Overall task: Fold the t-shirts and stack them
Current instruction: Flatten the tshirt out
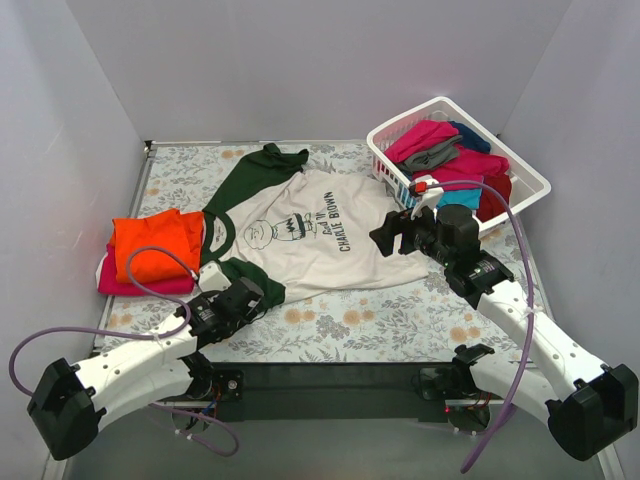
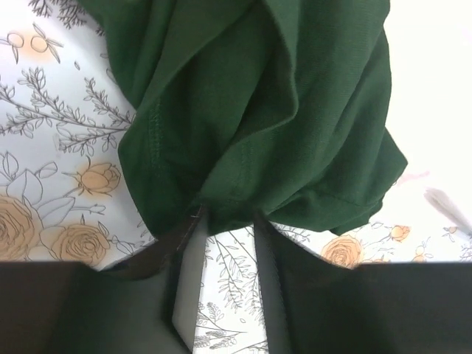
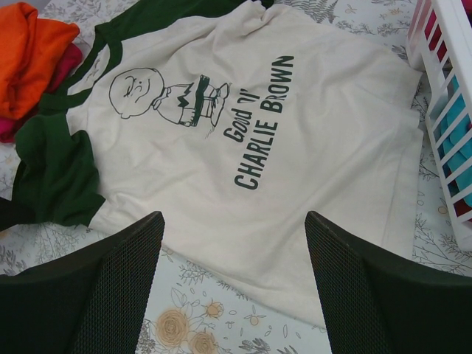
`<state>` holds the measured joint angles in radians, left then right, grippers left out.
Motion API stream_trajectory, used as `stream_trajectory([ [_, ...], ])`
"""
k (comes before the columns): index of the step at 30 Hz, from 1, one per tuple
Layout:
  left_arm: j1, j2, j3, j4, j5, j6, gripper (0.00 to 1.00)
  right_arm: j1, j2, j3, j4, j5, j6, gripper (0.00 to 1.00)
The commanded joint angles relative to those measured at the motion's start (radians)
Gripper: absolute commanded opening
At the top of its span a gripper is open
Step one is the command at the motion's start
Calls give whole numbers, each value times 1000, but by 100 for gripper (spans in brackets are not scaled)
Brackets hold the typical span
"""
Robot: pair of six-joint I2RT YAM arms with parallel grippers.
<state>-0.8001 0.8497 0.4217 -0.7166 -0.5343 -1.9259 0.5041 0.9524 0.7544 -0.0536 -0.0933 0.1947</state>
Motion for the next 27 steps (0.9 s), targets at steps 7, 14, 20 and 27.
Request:
stream_trajectory([
  [7,-70,17,42,-37,-61,-45,0,-6,5,-9,28,-6,-12,70],
  [14,-223,43,89,-6,-75,-42,0,-6,12,-12,32,4,-14,70],
  [20,-424,219,192,43,-102,-30,0,-6,25,-15,32,12,-15,70],
  [27,-566,373,242,46,-72,-111,0,-6,31,-15,32,20,-21,70],
])
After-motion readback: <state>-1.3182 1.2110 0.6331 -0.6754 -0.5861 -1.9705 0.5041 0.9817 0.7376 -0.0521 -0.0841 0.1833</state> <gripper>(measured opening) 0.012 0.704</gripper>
